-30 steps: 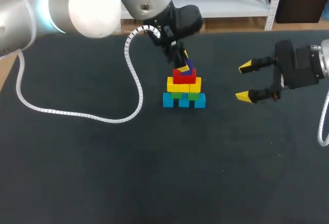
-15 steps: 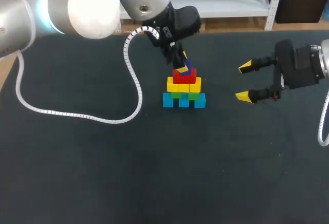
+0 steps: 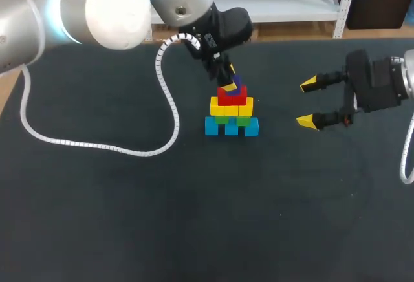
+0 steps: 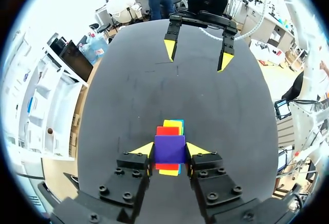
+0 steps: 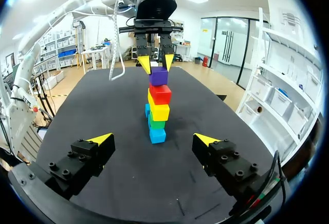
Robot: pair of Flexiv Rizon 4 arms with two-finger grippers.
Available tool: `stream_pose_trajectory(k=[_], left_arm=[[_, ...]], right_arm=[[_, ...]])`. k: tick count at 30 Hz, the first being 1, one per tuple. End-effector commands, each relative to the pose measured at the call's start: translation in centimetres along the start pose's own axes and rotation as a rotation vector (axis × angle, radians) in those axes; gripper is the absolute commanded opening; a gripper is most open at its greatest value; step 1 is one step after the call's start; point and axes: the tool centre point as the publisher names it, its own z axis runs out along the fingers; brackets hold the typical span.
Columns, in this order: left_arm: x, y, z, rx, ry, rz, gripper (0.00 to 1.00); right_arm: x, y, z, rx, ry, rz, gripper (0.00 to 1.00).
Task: Place the blue cubes, place green cubes on the blue cubes, place the yellow cubes on the green cubes, then place the red cubes on the yellow cubes, and place purple cube on the red cubes.
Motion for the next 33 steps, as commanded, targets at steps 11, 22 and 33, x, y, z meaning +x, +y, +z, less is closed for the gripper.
stream_pose_trajectory(k=[11, 22, 33], left_arm=[[-0.20, 0.36, 0.21, 0.008, -0.001, 0.004, 0.00], [-0.11, 0.42, 0.19, 0.009, -0.003, 0.001, 0.09], [-0.07, 0.48, 0.20, 0.010, -0.005, 0.001, 0.11]], right_arm=[[0.05, -0.04, 0.06, 0.000, -0.002, -0.001, 1.00], [0.05, -0.04, 0.06, 0.000, -0.002, -0.001, 1.00], [0.05, -0.04, 0.06, 0.000, -0.002, -0.001, 1.00]])
